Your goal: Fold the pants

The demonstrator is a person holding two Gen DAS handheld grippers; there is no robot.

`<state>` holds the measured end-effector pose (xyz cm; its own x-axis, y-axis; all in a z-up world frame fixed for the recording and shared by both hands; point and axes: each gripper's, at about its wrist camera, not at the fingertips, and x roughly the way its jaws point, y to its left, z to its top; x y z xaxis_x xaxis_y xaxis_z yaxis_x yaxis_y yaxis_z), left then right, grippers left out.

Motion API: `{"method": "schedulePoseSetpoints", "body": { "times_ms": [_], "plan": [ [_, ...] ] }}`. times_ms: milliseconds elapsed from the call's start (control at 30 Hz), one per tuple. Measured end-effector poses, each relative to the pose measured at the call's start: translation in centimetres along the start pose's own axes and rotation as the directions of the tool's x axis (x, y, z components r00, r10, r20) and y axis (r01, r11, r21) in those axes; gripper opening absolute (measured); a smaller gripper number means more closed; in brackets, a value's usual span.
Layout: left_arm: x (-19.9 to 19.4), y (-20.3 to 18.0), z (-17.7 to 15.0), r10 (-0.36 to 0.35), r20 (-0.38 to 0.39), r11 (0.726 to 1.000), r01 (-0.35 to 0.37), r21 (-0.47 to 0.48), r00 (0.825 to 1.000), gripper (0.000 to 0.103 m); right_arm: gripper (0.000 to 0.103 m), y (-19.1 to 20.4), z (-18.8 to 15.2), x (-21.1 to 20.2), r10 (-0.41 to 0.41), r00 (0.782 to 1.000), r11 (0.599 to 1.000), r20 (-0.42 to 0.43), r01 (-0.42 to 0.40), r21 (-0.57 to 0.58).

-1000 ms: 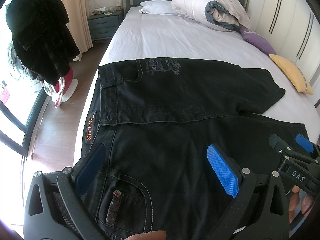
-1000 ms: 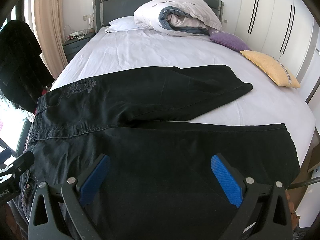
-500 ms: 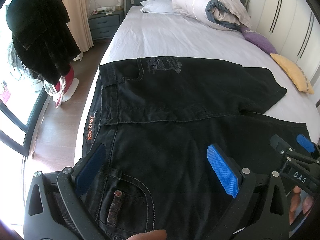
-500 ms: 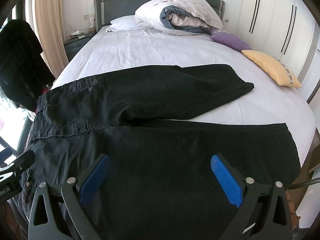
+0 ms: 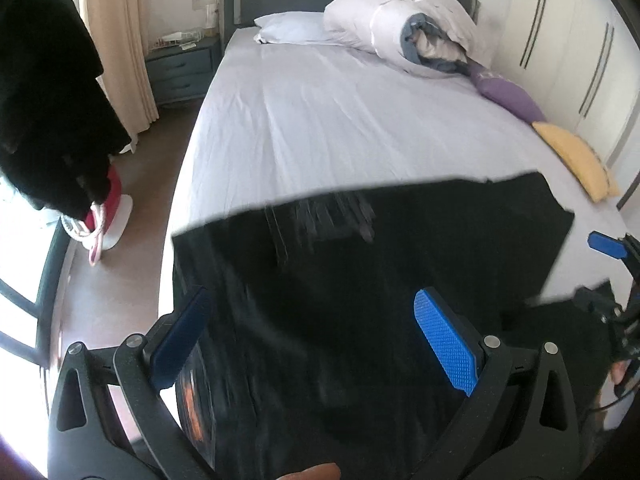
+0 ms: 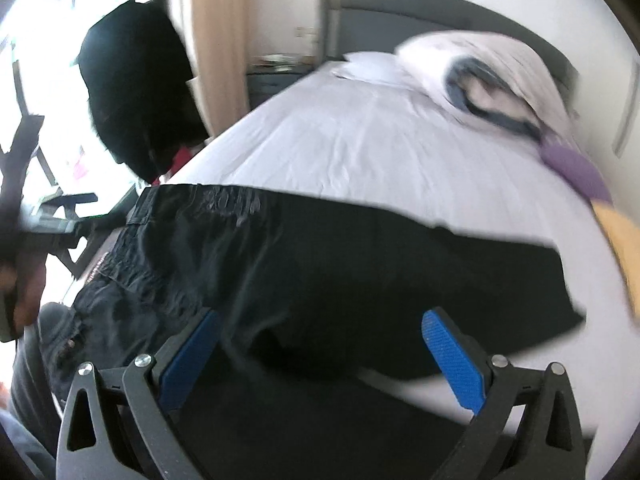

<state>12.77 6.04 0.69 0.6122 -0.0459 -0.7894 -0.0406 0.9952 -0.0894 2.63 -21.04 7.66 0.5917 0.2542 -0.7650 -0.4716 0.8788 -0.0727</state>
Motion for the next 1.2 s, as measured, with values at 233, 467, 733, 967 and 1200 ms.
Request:
{"method": "schedulePoseSetpoints", "body": {
  "times_ms": [233, 467, 733, 967, 1200],
  "plan": [
    [8.7, 2.4, 6.9, 0.030, -0.091, 0.992, -0.018, 0.127, 0.995, 0.103, 0.085, -3.6, 5.1, 5.6, 0.088, 0.995, 0.988, -0.055, -0.094, -0.119],
    [16.0, 3.0, 9.6, -0.050, -0.307, 0.958, 0.133, 0.255, 0.950, 0.096, 0.076, -5.1, 7.3, 10.6, 0.179, 0.974, 0.957, -0.136, -0.204, -0.208],
    [20.2, 3.3, 10.3, -0.108, -0.451, 0.910, 0.271, 0.313, 0.886, 0.086, 0.072, -4.8, 8.8, 13.9, 0.315, 0.925, 0.895, -0.212, -0.364, -0.256],
    [22.0, 3.9, 12.0, -0.217, -0.563, 0.823, 0.460, 0.334, 0.797, 0.084, 0.063, -5.8, 12.9, 18.0, 0.438, 0.809, 0.799, -0.391, -0.550, -0.242],
    [22.4, 4.8, 12.2, -0.231, -0.621, 0.772, 0.529, 0.351, 0.749, 0.056, 0.047, -5.8, 15.4, 21.7, 0.382, 0.799, 0.782, -0.464, -0.548, -0.299]
  ]
}}
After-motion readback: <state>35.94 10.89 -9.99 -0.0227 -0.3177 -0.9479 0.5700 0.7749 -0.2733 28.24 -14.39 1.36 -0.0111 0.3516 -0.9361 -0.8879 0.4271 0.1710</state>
